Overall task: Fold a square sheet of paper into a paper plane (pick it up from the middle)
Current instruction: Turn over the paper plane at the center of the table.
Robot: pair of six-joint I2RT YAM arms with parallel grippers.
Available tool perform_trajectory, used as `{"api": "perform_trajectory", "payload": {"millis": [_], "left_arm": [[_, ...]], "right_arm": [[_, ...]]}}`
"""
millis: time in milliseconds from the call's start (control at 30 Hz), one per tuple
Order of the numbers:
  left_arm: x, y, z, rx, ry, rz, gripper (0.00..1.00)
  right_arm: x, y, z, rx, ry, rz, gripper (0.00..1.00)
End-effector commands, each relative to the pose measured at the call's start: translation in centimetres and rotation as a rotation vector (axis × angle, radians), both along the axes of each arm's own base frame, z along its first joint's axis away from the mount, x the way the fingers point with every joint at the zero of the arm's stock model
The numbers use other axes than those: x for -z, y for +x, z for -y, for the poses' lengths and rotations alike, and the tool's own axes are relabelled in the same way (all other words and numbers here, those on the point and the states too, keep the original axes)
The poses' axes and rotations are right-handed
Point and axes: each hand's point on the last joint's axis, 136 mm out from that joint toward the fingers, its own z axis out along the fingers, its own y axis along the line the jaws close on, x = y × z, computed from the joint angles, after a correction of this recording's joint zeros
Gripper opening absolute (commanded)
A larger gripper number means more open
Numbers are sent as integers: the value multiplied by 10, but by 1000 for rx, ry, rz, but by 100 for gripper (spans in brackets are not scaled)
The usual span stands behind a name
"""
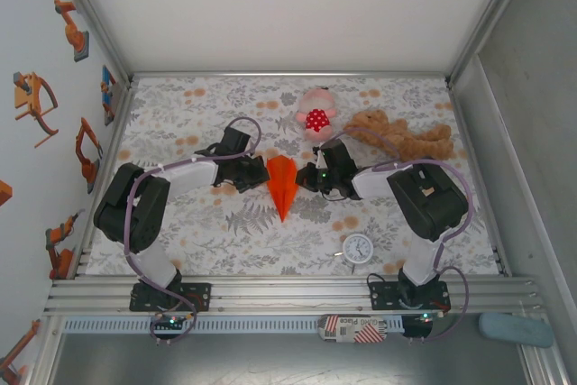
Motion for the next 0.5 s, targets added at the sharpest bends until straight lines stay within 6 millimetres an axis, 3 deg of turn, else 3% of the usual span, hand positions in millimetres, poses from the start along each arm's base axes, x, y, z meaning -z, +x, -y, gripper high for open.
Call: {"api": "perform_trajectory", "payload": {"millis": [0,200,467], "left_arm": [[-9,-1,-5,12,-3,16,5],[-10,-2,-14,-10,-2,38,6],[3,-7,-19,-26,8,21,7]], "right_arm": [[-12,5,3,9,-11,40,0],[-11,5,11,30,-37,46,0],[3,4,16,45,-68,22,0]]}}
